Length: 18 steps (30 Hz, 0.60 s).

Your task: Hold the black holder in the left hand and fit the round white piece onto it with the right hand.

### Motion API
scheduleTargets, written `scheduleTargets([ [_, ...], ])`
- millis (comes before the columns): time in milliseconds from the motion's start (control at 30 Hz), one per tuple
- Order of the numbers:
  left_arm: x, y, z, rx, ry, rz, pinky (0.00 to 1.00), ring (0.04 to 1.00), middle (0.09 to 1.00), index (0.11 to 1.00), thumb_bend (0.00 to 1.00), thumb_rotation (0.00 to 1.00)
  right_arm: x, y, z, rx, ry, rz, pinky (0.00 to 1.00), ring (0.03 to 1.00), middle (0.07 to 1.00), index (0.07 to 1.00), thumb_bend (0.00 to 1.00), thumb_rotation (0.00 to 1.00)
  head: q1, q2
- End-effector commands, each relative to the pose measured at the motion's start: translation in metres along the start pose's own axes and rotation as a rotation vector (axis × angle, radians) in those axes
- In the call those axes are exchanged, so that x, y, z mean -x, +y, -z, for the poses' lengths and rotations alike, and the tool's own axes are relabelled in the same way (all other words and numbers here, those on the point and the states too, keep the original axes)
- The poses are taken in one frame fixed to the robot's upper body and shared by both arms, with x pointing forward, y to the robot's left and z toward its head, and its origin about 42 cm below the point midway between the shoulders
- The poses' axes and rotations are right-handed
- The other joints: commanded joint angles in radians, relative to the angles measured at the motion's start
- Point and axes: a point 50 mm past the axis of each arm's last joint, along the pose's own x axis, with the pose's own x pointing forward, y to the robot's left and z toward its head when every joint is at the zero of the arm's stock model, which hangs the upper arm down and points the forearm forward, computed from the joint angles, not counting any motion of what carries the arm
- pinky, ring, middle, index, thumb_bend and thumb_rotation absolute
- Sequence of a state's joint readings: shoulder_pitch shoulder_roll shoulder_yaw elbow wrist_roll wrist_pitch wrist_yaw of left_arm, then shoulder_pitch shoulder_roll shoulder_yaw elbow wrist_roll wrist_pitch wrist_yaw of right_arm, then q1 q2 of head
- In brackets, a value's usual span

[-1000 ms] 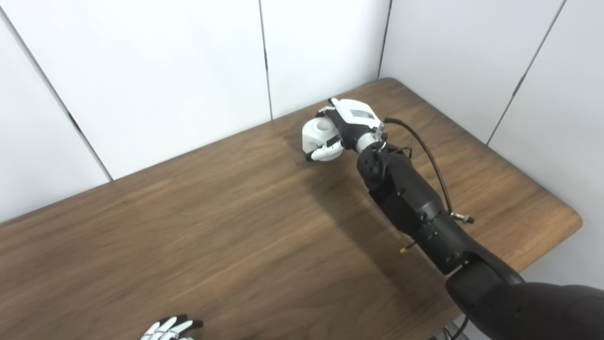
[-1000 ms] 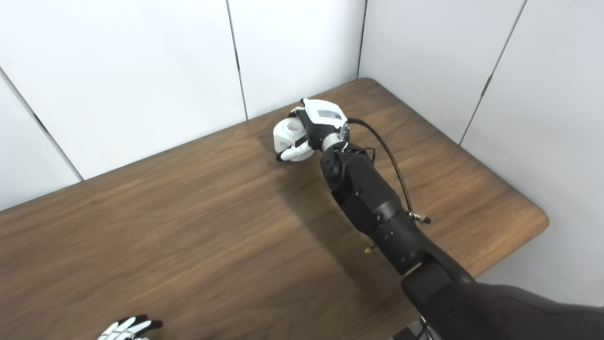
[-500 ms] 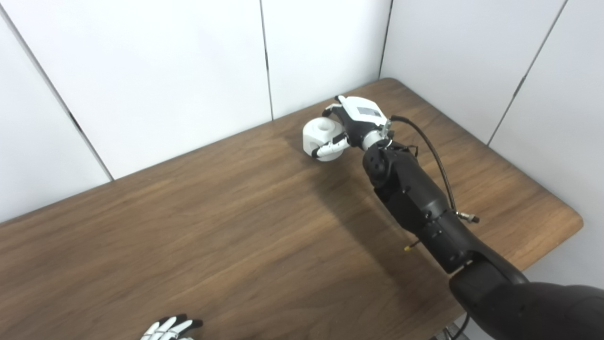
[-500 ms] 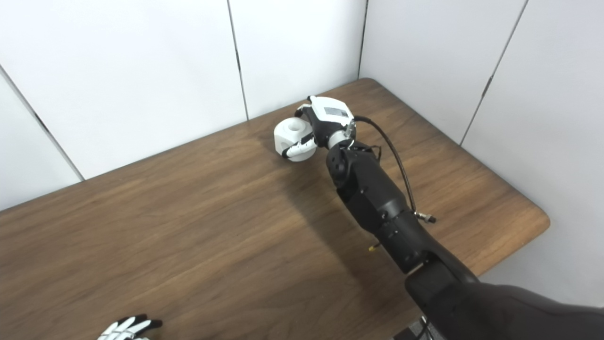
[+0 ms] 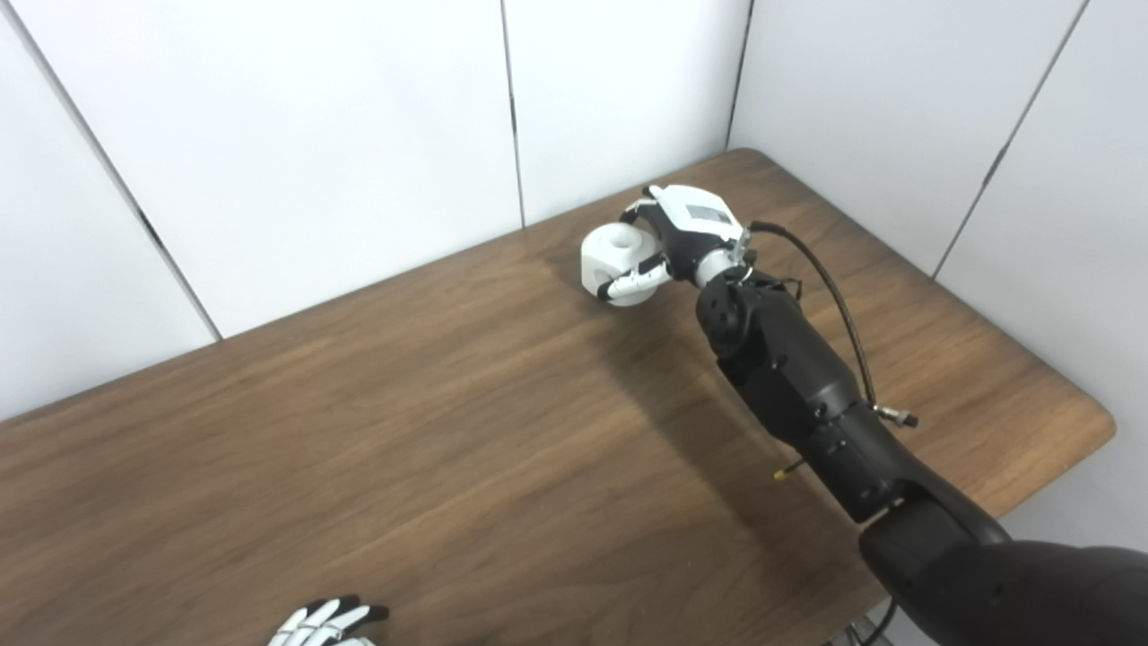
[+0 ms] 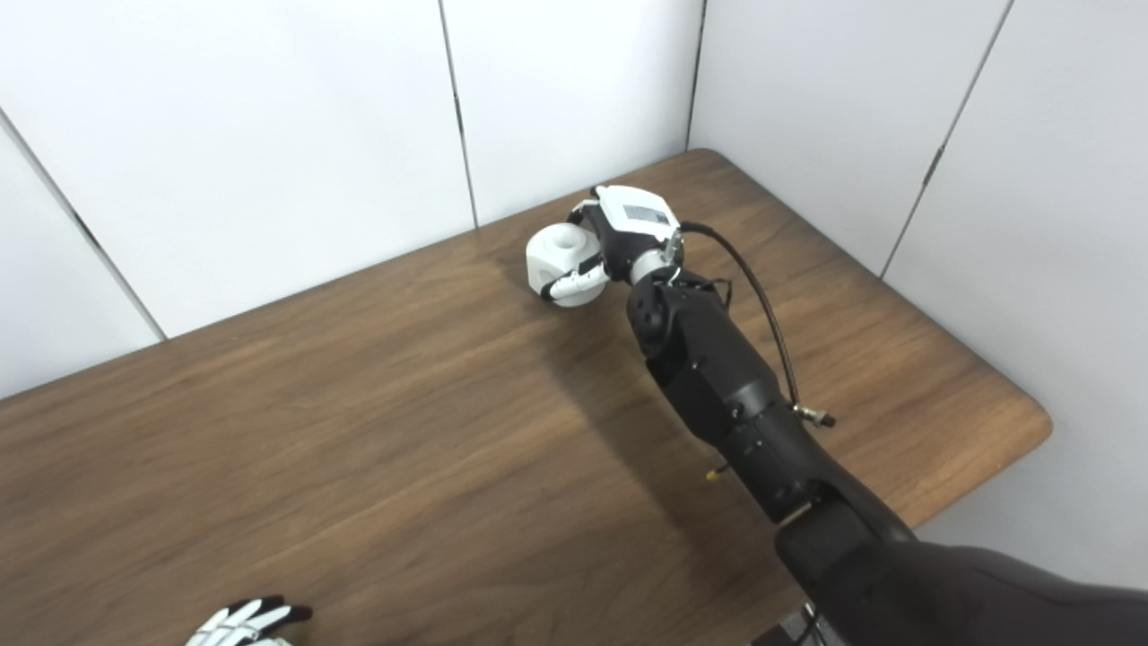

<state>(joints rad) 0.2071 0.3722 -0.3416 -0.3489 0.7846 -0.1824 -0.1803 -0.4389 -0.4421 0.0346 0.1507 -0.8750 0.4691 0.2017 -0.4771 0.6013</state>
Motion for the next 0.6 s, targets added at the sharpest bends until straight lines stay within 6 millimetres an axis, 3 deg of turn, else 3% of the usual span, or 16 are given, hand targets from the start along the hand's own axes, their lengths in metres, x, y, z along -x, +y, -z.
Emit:
scheduleTargets([
  [0,0.0145,-0.016,0.0154,-0.008,0.108,0.124,0.89,0.887,0.821,0.486,0.52,0.04,-0.0064,-0.0269,-0.0035,0.01,-0.029,0.08,0.91,1.0,0.961,0.773,0.69,0.41,0.002,0.001],
  [400,0.0119,-0.0132,0.0151,-0.016,0.104,0.131,0.88,0.888,0.819,0.486,0.52,0.04,-0.0051,-0.0226,0.0008,-0.019,-0.048,0.129,0.89,0.996,0.932,0.662,0.64,0.3,0.005,-0.006],
  [433,0.0115,-0.0128,0.015,-0.015,0.103,0.13,0.88,0.889,0.82,0.486,0.52,0.04,-0.0047,-0.0224,0.0009,-0.029,-0.054,0.137,0.87,0.983,0.919,0.563,0.56,0.21,0.006,-0.006],
  [467,0.0112,-0.0126,0.0146,-0.017,0.103,0.13,0.88,0.889,0.82,0.486,0.52,0.04,-0.0044,-0.0221,0.0011,-0.036,-0.062,0.15,0.87,0.976,0.909,0.529,0.54,0.18,0.008,-0.005],
  [567,0.0113,-0.0131,0.0138,-0.021,0.102,0.132,0.88,0.885,0.817,0.486,0.52,0.04,-0.0041,-0.0211,0.0019,-0.041,-0.079,0.182,0.87,0.947,0.875,0.494,0.52,0.15,0.013,-0.006],
])
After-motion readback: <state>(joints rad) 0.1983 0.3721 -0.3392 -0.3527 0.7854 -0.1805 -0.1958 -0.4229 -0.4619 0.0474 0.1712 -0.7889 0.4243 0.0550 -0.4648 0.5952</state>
